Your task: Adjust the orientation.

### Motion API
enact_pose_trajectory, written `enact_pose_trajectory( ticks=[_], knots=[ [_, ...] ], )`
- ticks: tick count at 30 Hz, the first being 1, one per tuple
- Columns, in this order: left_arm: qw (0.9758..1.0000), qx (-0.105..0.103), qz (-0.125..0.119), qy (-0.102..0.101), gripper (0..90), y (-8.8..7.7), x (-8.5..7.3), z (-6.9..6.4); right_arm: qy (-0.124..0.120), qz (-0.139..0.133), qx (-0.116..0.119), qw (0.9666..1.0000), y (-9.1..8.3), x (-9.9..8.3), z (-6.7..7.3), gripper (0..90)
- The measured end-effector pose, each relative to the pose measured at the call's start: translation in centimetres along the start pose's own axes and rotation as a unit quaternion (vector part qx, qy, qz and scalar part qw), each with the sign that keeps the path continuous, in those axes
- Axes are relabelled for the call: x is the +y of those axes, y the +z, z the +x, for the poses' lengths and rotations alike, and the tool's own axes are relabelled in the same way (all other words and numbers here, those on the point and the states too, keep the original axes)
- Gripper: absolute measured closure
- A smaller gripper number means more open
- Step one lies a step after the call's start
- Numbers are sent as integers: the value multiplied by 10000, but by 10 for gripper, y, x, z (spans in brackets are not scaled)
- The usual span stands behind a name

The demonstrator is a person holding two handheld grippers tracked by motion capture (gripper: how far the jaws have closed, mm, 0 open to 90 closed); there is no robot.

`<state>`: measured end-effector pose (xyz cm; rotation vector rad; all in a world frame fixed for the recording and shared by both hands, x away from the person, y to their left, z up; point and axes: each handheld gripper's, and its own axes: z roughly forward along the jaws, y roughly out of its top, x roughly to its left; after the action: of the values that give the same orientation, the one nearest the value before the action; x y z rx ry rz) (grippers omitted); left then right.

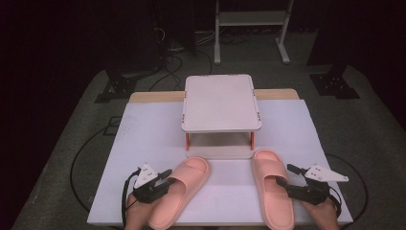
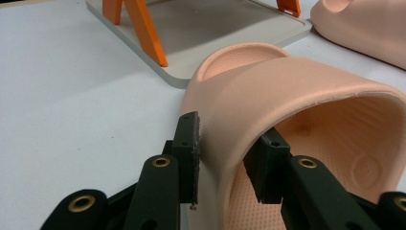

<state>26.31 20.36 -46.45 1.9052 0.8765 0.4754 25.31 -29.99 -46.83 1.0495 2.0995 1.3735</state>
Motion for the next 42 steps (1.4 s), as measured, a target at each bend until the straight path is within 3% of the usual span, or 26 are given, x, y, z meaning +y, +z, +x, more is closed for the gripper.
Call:
enact_pose_trajectory(
  ticks=[7, 20, 26, 34, 38, 42],
  knots=[
    [10000, -7, -3, 8, 719, 0, 0, 0, -89, 196, -125, 9997, 5, -1, 0, 426],
    [9999, -24, -73, -97, 719, -2, 0, 0, -307, 246, -507, 9979, 3, -1, 4, 581],
    [9998, -39, -118, -135, 719, -3, 1, 1, -372, 272, -563, 9974, 2, 0, 5, 612],
    [9995, -71, -199, -214, 724, -4, 1, 1, -466, 277, -473, 9974, 1, 2, 11, 690],
    [9992, -122, -261, -272, 734, -5, 1, 2, -529, 345, -360, 9974, 2, 3, 13, 712],
    [9989, -177, -307, -306, 734, -6, 1, 2, -471, 244, -190, 9984, 1, 6, 19, 713]
  ],
)
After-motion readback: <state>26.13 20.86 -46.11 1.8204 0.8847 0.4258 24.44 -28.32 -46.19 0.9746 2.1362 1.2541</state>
